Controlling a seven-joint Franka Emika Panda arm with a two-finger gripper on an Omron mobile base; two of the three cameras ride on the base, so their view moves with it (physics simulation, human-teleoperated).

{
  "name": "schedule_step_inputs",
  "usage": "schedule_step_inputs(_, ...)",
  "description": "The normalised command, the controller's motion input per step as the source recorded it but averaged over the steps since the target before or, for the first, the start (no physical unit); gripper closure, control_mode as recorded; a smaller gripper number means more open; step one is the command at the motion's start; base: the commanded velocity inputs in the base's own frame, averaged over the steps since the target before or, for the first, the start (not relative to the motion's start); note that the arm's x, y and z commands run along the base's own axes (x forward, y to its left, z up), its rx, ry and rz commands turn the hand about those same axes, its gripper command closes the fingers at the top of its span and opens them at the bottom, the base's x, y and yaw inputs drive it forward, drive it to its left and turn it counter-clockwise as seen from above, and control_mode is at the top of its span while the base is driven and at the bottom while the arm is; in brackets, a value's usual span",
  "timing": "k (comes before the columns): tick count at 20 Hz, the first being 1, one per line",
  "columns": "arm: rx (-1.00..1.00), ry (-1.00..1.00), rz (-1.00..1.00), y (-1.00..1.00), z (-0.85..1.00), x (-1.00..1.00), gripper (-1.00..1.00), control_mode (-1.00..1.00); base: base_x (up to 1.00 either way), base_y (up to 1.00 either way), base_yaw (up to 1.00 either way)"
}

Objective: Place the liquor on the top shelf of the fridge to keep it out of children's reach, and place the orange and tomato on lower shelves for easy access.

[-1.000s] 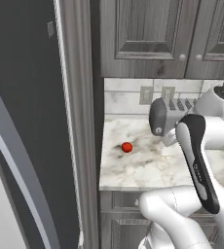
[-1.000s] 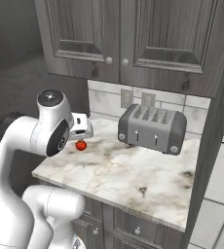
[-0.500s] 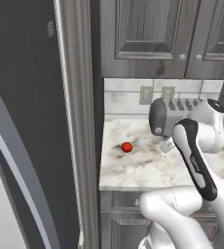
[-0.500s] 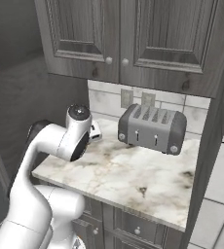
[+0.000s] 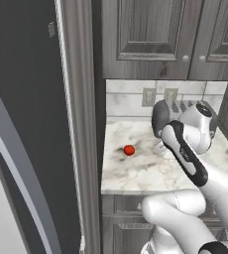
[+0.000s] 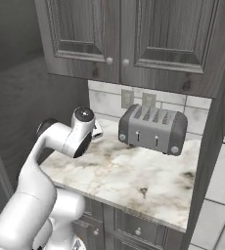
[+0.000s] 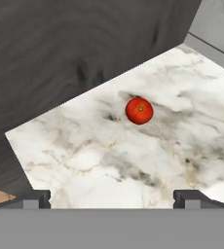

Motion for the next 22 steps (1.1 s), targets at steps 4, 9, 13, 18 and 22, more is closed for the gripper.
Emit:
schedule_step_inputs(4, 0.0, 0.0, 0.0, 0.18, -0.16, 0.38, -1.0, -1.0, 0.0, 0.0, 0.0)
schedule_step_inputs(9, 0.0, 0.0, 0.0, 0.11, -0.2, 0.31, -1.0, -1.0, 0.0, 0.0, 0.0)
schedule_step_inputs(13, 0.0, 0.0, 0.0, 0.08, -0.2, 0.26, -1.0, -1.0, 0.0, 0.0, 0.0)
schedule_step_inputs(18, 0.02, 0.0, 0.0, 0.03, -0.19, 0.18, -1.0, -1.0, 0.0, 0.0, 0.0)
schedule_step_inputs(22, 0.04, 0.0, 0.05, 0.0, -0.26, 0.07, -1.0, -1.0, 0.0, 0.0, 0.0)
